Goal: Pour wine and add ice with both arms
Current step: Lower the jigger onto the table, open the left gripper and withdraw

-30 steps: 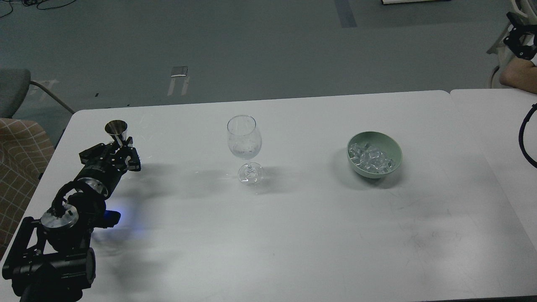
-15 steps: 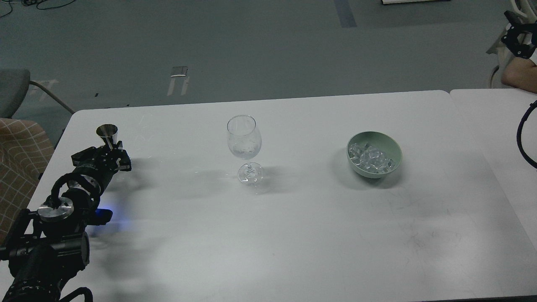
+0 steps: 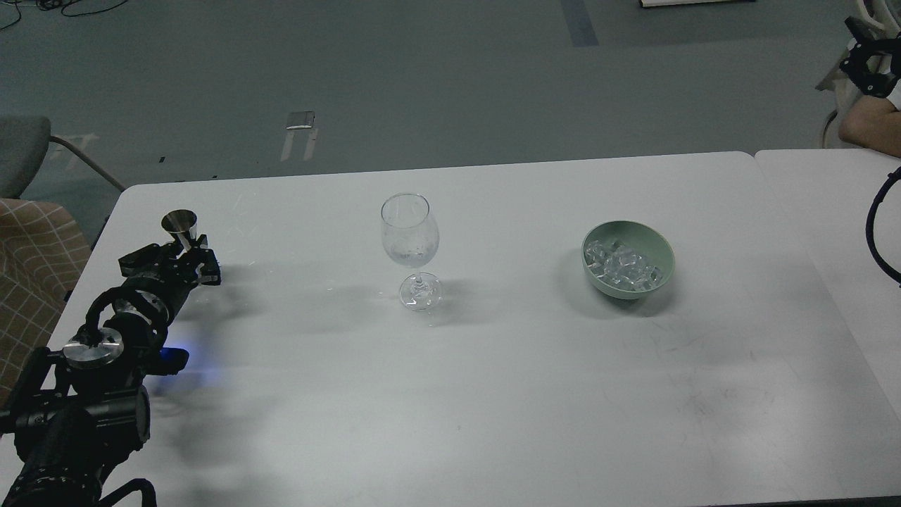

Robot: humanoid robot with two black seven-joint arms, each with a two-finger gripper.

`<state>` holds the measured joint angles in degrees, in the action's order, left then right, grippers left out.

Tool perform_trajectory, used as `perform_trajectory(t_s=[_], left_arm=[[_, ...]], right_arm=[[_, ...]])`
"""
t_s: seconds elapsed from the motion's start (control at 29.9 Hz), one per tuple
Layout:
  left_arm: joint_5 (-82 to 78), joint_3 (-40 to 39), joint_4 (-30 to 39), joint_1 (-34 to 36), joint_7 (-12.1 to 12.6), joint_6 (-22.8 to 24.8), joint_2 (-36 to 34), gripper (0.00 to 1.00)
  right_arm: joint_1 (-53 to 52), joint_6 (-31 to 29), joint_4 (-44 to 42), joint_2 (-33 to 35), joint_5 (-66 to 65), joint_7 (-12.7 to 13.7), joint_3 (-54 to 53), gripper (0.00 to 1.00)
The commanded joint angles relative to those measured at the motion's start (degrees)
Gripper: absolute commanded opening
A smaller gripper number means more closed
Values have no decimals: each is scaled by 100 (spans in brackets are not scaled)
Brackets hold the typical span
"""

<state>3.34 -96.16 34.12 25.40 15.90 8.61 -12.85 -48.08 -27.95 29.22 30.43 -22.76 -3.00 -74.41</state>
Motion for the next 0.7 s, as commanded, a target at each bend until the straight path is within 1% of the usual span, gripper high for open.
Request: perform_trajectory(t_s=[0.0, 0.1, 0.2, 0.33, 0.43, 0.47, 0.6, 0.64, 0.67], left_arm=[[0, 1, 7, 0, 0, 9, 2, 33], [0, 1, 7, 9, 0, 17, 2, 34], [0, 1, 24, 27, 0, 9, 11, 40], [0, 1, 33, 44, 9, 0, 2, 42], [0, -8, 51, 71, 18, -18, 2, 49], [0, -8, 59, 79, 18, -35, 2, 57], [0, -8, 121, 79, 9, -35, 2, 67], [0, -8, 173, 88, 0, -35, -7, 72], [0, -8, 243, 79, -26, -35, -7, 78]], right_arm=[[0, 0, -4, 25, 0, 1, 5, 100], [0, 0, -4, 25, 0, 1, 5, 100], [0, 0, 4, 25, 0, 1, -3, 100], [0, 0, 4, 25, 0, -8, -3, 100], [0, 0, 4, 16, 0, 1, -3, 100], [0, 0, 4, 7, 0, -8, -3, 100], [0, 0, 4, 7, 0, 1, -3, 100], [0, 0, 4, 7, 0, -8, -3, 100], [0, 0, 4, 7, 0, -8, -3, 100]])
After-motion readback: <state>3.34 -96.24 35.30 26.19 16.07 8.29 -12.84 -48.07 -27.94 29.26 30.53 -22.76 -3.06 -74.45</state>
